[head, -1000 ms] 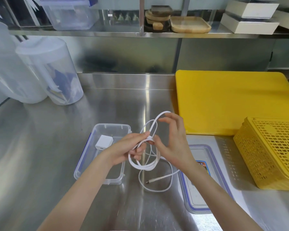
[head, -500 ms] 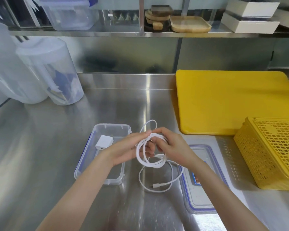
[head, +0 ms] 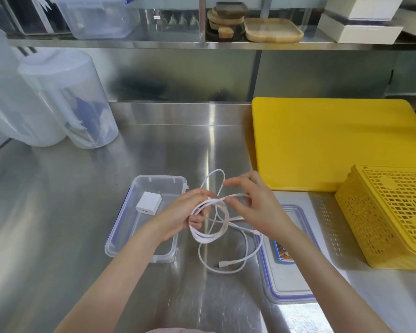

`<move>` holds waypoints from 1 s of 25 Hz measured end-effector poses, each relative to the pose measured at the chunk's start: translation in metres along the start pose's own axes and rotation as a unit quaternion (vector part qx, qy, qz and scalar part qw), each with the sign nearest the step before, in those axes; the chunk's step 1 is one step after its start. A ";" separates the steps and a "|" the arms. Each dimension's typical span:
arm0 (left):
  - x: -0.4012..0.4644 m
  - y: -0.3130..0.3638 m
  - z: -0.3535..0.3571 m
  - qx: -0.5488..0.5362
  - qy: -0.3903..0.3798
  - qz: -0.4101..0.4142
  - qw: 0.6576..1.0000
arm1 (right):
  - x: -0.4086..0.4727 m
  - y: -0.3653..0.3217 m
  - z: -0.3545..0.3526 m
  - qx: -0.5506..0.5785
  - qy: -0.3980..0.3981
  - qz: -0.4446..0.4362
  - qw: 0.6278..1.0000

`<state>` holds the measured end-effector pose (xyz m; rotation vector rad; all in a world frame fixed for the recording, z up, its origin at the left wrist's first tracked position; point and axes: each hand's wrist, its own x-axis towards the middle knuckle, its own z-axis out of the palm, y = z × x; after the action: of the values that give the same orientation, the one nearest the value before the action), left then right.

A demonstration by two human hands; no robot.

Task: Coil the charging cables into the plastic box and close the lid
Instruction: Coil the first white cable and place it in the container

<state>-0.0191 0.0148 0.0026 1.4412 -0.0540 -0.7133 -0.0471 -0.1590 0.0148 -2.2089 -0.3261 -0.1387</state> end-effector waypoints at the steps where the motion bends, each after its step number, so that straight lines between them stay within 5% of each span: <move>1: -0.001 0.000 0.001 0.015 -0.019 -0.017 1.000 | 0.003 -0.002 -0.003 0.007 -0.002 -0.019 1.000; 7: -0.008 0.000 0.007 -0.026 -0.136 0.006 0.990 | 0.019 -0.001 0.004 0.140 0.066 0.032 0.987; 15: -0.010 0.002 0.001 -0.129 -0.063 0.063 0.988 | 0.001 -0.001 0.015 0.262 -0.061 0.085 0.959; 20: -0.009 0.000 0.004 -0.080 0.010 0.065 0.995 | 0.000 0.001 0.019 0.058 -0.078 0.049 0.994; 25: -0.008 -0.005 0.009 0.049 0.060 0.099 0.992 | 0.001 0.003 0.017 0.033 -0.058 0.066 0.996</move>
<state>-0.0313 0.0110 0.0024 1.5454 -0.1378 -0.4653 -0.0459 -0.1467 0.0023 -2.1703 -0.2443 0.0721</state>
